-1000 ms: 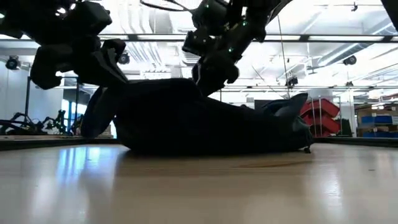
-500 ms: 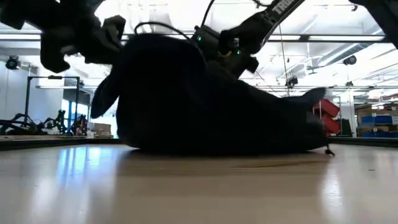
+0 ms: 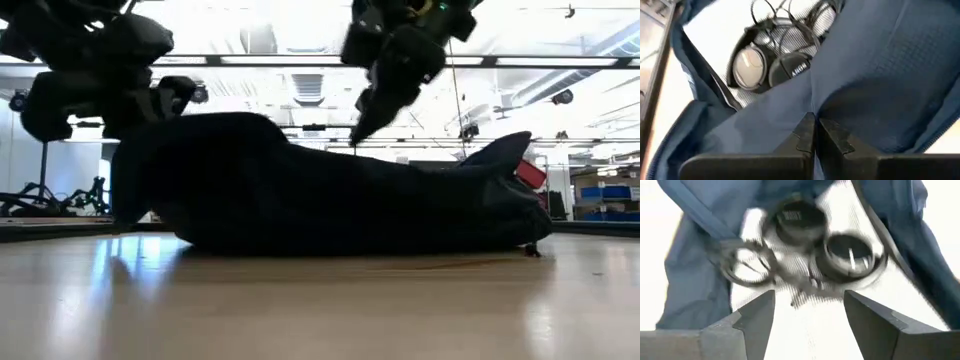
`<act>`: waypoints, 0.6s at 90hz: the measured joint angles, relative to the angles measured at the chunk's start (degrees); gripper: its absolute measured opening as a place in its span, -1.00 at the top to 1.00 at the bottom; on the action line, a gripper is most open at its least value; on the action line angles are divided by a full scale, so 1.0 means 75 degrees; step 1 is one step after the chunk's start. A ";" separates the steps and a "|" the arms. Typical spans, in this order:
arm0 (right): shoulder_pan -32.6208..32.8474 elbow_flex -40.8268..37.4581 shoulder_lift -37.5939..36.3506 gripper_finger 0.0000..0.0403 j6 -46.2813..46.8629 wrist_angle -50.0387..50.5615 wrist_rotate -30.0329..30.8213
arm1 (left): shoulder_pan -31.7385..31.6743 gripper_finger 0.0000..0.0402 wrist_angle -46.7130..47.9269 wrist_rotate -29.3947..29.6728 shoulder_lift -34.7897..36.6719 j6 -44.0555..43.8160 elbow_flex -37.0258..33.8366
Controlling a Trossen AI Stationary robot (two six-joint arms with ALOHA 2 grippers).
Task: Unpack backpack
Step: Close the blue backpack
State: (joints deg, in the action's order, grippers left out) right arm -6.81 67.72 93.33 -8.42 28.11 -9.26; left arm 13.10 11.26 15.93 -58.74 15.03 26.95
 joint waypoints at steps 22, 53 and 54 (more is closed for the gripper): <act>0.0202 -0.1020 0.0070 -0.15 0.0815 -0.0596 0.0057 | -0.0014 1.00 0.0342 0.0456 0.0663 0.0470 0.0361; 0.1661 -0.1471 -0.0307 -0.13 0.1155 -0.0592 0.0016 | -0.0061 1.00 0.0803 0.0404 0.1000 -0.0782 0.0086; 0.1697 -0.1505 -0.0299 -0.12 0.1171 -0.0592 0.0022 | -0.0061 1.00 0.0780 0.0402 0.0984 -0.0844 0.0061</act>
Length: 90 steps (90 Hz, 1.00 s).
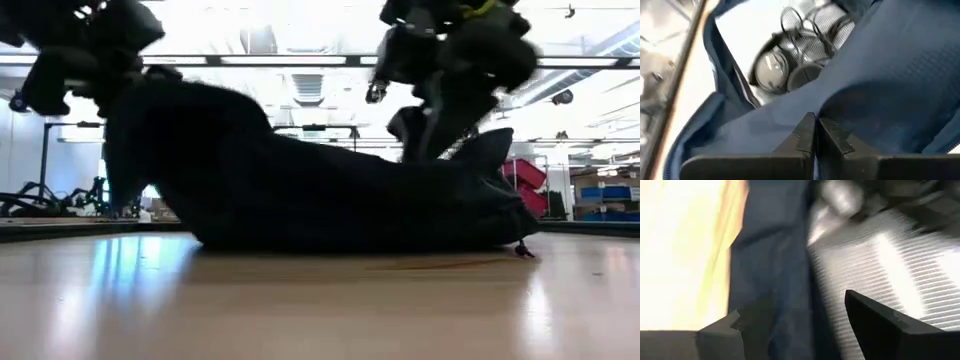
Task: Unpack backpack
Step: Close the blue backpack
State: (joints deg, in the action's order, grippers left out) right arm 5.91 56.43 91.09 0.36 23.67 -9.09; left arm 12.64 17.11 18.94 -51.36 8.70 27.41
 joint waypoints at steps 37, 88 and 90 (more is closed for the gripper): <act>0.0398 -0.0254 0.0229 0.51 0.0377 -0.0129 0.0493 | 0.0000 1.00 -0.0289 -0.0001 -0.0422 -0.1681 -0.0456; 0.0880 0.0019 -0.0963 0.90 -0.1052 -0.0663 0.2106 | 0.0020 1.00 -0.1861 -0.0001 -0.0707 -0.1624 -0.0674; 0.0880 0.0019 -0.0890 0.90 -0.1052 -0.0727 0.2103 | 0.0020 1.00 -0.2022 -0.0006 -0.0655 -0.1403 -0.0674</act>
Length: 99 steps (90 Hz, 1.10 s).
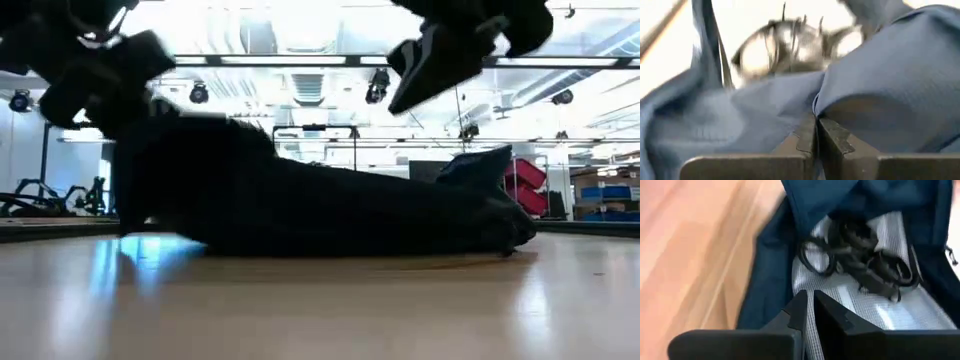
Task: Unpack backpack
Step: Close the blue backpack
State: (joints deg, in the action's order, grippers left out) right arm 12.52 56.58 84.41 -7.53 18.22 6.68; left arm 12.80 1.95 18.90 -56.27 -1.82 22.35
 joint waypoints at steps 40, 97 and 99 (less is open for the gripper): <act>0.0081 0.0022 0.1192 0.75 -0.0533 -0.1572 -0.0138 | -0.0110 0.89 -0.0892 -0.0452 -0.0182 0.1289 0.0431; 0.0500 0.0954 0.2759 -0.14 -0.2409 -0.4558 0.2114 | -0.1186 0.29 -0.2875 0.0326 -0.1355 0.1976 0.0618; 0.0504 0.1094 0.2869 -0.15 -0.2408 -0.4585 0.2667 | -0.1201 0.28 -0.2845 0.0300 -0.1377 0.2018 0.0611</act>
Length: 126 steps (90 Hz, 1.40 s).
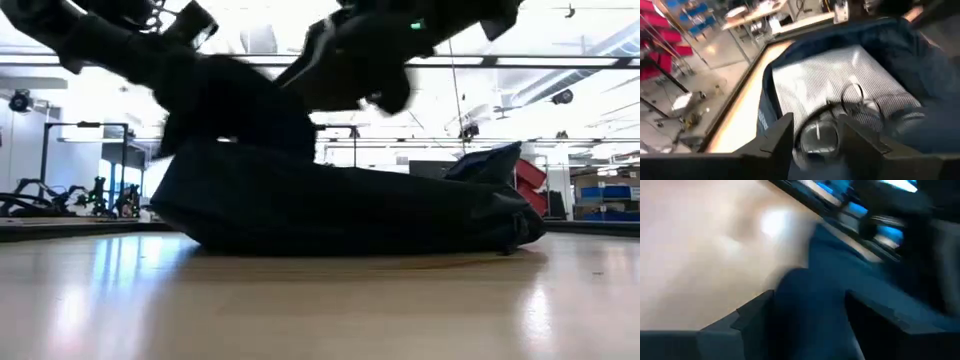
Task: Unpack backpack
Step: Close the blue backpack
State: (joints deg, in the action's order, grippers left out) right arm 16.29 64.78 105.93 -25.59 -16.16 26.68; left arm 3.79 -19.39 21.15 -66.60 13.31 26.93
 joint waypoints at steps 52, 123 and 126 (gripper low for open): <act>-0.0146 -0.0587 -0.0663 0.01 0.7601 0.5896 0.4652 | 0.0919 0.19 0.6588 0.1002 0.0942 -0.1064 0.3233; 0.0761 -0.0068 -0.1288 -0.23 0.4623 0.3011 0.3210 | 0.0788 0.41 -0.0210 0.0767 -0.0252 0.0415 -0.0517; 0.0720 -0.0027 -0.1308 -0.24 0.4334 0.2920 0.2882 | 0.0756 0.41 -0.0817 0.0762 -0.0488 0.0632 -0.0416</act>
State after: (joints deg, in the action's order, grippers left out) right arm 21.69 64.58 96.12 6.92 5.74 48.29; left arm 9.46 -25.52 26.86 -70.26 18.05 23.81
